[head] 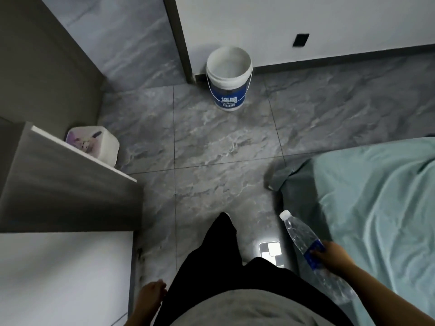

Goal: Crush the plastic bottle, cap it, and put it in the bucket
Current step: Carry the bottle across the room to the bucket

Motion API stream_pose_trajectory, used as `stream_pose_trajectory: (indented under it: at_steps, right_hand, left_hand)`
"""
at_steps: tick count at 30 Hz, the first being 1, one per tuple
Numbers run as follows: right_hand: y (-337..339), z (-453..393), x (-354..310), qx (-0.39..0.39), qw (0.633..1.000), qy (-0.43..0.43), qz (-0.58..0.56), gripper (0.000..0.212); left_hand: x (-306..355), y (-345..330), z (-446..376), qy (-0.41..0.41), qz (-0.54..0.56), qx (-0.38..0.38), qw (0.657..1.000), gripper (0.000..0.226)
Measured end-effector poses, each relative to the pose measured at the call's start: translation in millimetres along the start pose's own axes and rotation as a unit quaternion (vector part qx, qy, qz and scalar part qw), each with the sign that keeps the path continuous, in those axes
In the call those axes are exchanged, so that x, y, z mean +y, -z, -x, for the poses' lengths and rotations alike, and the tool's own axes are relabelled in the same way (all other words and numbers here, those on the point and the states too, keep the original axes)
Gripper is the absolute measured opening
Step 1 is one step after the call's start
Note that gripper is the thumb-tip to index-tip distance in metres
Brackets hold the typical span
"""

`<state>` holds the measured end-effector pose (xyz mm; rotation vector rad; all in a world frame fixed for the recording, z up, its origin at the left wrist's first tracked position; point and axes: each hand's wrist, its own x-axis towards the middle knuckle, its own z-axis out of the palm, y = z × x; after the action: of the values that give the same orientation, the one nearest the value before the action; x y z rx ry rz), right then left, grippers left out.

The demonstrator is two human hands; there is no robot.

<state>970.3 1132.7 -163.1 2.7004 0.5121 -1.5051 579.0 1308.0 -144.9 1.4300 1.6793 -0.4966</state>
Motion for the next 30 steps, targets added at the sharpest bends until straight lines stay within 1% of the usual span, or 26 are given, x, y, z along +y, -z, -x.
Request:
stream_pose_trajectory:
  at_steps: [1,2,5,6,7,10,13,14,16,20,24,27,30]
  right_hand:
    - [5,-5,-6,-0.005,1.0,-0.009,0.002,0.018]
    - [10,-9,-12,-0.01,1.0,-0.018,0.006,0.017]
    - [24,-22,-30,-0.008,0.999,-0.045,0.012,0.023]
    - [29,-25,-35,-0.006,0.999,-0.053,0.008,0.026]
    - [35,-28,-41,-0.008,0.998,-0.06,0.004,0.026]
    - [53,-36,-58,-0.017,0.996,-0.082,-0.012,0.017]
    - [79,-56,-78,-0.025,0.996,-0.083,-0.019,0.012]
    - [89,-66,-85,-0.029,0.996,-0.085,-0.018,0.012]
    - [112,-90,-100,-0.029,0.995,-0.086,-0.029,0.023]
    - [174,-137,-149,-0.041,0.997,-0.059,-0.011,0.015]
    - [242,-179,-209,0.01,1.0,-0.008,-0.023,0.013]
    - [278,-200,-252,0.029,0.999,0.019,-0.016,0.014]
    - [300,-226,-286,0.022,0.999,0.025,-0.008,0.016]
  left_hand:
    - [15,10,-12,0.017,0.015,0.006,1.0,0.041]
    - [33,23,-21,0.016,0.018,-0.018,1.0,0.044]
    - [88,56,-44,0.031,0.156,0.008,0.987,0.036]
    - [103,67,-55,0.035,0.191,0.018,0.981,0.031]
    - [118,76,-68,0.027,0.2,0.02,0.979,0.027]
    - [168,101,-104,-0.006,0.207,0.009,0.978,0.025]
    - [216,120,-141,-0.027,0.202,0.012,0.979,0.031]
    - [231,124,-153,-0.035,0.196,0.014,0.98,0.033]
    - [255,132,-172,-0.044,0.191,0.011,0.98,0.033]
    - [292,138,-199,-0.014,0.198,0.01,0.98,0.032]
    - [316,146,-206,0.03,0.217,-0.002,0.976,0.027]
    - [325,155,-213,0.041,0.188,0.012,0.981,0.025]
    - [341,170,-232,0.043,0.16,0.02,0.986,0.029]
